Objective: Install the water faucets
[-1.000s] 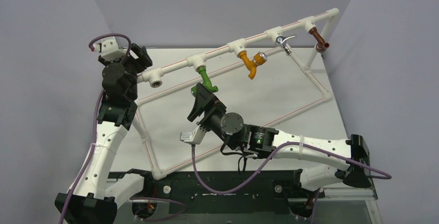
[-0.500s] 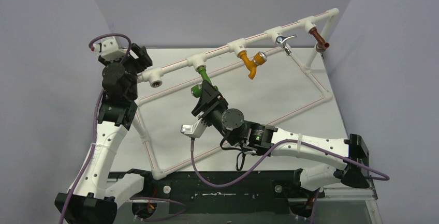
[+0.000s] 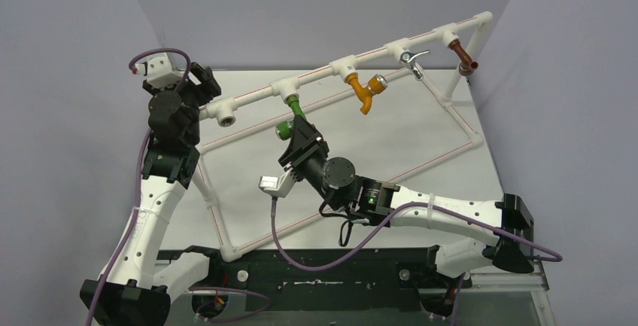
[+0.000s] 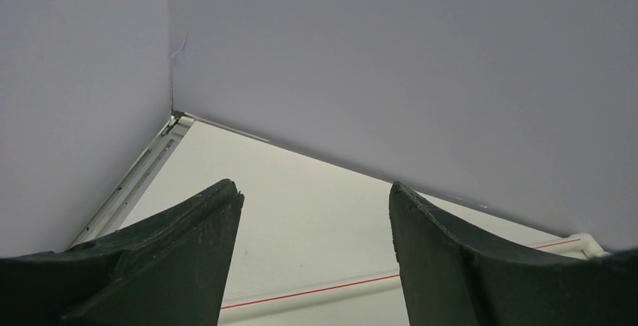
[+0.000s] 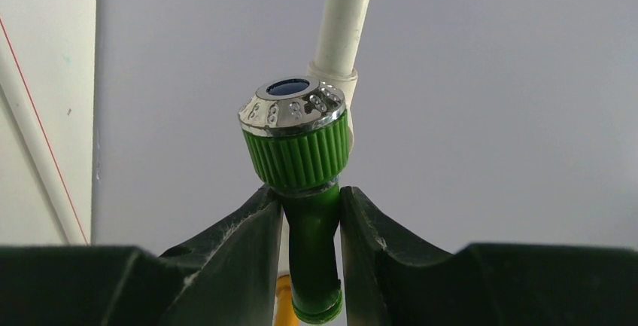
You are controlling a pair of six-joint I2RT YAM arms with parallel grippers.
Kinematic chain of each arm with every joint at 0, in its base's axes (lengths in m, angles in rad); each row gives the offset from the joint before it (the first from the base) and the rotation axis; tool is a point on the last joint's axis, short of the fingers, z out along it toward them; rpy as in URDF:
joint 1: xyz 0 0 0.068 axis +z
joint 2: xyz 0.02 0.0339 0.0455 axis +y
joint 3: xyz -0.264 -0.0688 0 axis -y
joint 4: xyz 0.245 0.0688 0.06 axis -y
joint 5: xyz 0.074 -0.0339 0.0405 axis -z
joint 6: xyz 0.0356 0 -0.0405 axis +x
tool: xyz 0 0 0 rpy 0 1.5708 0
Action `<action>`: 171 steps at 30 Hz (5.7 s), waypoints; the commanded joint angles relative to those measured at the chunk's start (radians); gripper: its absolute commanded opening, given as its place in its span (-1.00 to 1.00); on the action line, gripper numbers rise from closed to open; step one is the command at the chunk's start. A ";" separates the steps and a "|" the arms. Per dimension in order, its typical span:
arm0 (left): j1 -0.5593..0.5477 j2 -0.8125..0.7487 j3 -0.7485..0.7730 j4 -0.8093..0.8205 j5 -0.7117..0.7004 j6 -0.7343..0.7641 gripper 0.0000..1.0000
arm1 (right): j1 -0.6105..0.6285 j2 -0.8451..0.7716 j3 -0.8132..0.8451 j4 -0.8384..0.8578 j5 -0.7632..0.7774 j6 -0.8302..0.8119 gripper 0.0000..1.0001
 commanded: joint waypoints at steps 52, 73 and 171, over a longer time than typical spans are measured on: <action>0.001 0.040 -0.083 -0.275 0.048 0.021 0.38 | -0.005 -0.017 -0.190 0.779 0.541 2.573 -1.00; 0.002 0.043 -0.081 -0.275 0.049 0.021 0.39 | -0.044 -0.080 -0.069 0.120 0.442 3.305 -0.89; 0.018 0.060 -0.079 -0.277 0.058 0.019 0.39 | -0.048 -0.059 0.023 -0.004 -0.086 0.136 0.03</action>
